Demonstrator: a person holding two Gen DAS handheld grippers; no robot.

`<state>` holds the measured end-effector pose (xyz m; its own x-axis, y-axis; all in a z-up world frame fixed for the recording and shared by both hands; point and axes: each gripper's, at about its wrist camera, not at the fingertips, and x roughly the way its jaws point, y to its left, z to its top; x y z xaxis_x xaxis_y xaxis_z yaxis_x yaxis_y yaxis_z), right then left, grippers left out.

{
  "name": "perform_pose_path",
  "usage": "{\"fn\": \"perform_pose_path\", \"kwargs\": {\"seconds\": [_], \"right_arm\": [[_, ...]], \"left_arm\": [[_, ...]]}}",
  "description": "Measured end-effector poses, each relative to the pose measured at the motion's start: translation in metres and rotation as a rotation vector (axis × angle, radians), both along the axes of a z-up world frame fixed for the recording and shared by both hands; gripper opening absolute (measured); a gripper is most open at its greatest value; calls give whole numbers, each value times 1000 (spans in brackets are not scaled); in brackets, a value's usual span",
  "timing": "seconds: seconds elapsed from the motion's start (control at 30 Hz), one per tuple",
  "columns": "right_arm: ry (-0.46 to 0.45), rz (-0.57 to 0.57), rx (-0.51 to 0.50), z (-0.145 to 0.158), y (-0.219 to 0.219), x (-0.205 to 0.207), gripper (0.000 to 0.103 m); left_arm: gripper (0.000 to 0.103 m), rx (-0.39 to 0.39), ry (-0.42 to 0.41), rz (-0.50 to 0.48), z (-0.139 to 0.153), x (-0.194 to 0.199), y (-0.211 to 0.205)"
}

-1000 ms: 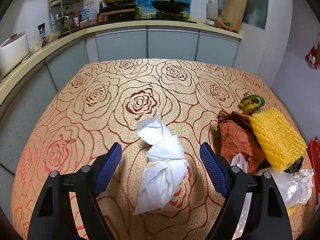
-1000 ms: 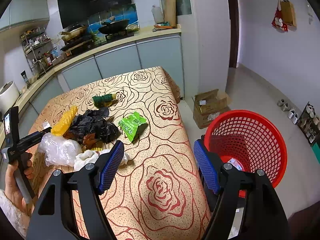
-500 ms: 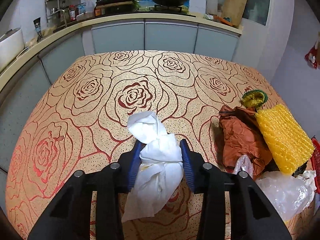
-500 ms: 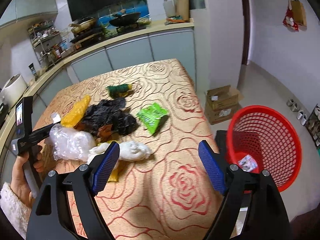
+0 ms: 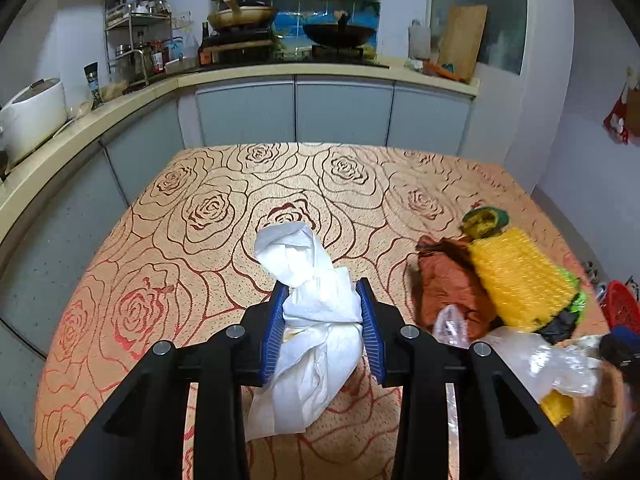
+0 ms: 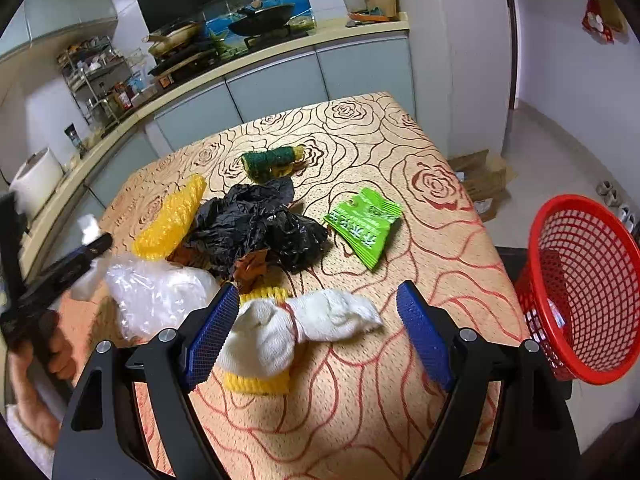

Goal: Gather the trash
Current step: 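Grasp the white tissue with the left tool while the right tool grasps the white mesh glove, then lift the tissue and mesh glove and carry both toward the red wastebasket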

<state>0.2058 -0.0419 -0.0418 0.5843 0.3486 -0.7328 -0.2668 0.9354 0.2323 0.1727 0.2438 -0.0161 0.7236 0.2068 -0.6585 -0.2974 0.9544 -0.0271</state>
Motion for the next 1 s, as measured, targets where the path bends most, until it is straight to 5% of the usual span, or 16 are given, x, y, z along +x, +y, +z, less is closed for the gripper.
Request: {"fn": "perform_pose_path", "kwargs": {"seconds": [0.23, 0.77, 1.0], "right_arm": [[57, 35, 9, -14, 0, 2, 78], [35, 105, 36, -13, 12, -2, 38], [17, 95, 44, -6, 2, -7, 32]], "left_arm": [[34, -9, -35, -3, 12, -16, -2], [34, 10, -52, -7, 16, -33, -12], [34, 17, -60, -15, 18, -39, -17]]}}
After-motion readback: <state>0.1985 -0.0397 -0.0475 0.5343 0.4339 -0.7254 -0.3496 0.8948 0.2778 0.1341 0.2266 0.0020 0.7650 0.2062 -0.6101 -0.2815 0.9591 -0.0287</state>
